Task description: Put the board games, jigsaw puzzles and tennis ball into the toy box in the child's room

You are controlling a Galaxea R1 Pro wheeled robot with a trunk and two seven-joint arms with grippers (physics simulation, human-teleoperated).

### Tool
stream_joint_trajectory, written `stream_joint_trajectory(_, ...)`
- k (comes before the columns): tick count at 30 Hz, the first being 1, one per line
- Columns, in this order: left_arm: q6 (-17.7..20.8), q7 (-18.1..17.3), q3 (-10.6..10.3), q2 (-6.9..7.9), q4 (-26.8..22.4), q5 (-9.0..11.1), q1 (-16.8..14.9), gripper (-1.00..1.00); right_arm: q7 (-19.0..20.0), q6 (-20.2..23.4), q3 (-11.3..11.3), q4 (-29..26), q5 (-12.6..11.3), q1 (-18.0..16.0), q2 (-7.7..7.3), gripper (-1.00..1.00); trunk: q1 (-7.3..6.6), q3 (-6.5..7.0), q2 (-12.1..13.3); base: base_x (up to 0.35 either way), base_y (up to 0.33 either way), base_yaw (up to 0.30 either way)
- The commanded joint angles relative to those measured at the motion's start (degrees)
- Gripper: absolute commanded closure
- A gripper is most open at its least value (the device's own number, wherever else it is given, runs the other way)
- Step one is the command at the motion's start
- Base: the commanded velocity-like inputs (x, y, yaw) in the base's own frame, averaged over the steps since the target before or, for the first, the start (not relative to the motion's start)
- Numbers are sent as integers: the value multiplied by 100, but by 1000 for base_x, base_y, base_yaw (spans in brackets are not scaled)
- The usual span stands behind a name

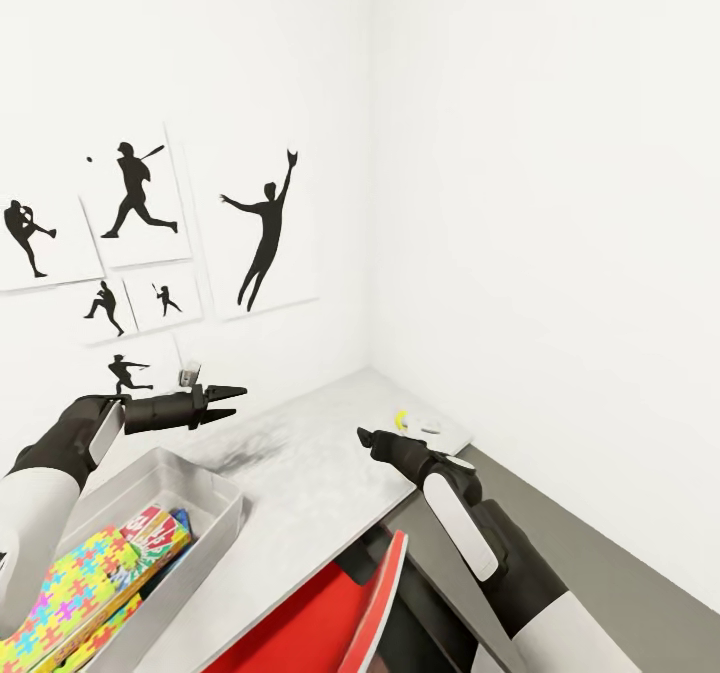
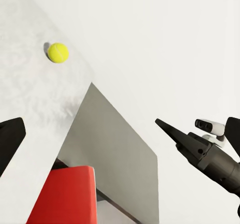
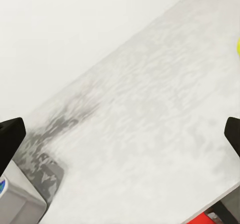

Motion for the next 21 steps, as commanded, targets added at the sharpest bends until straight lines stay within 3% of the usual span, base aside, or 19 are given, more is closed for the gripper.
stream_joint_trajectory(1,36,-7,3,0,2,13,-1,-100,-56,8,8,-7,-60,-3,-1,-100,2,-3,-5,0,6,0)
stream_joint_trajectory(21,36,-4,1,0,2,13,-1,-100,-56,6,8,-6,-60,-3,-1,-100,2,-3,-5,34,6,0)
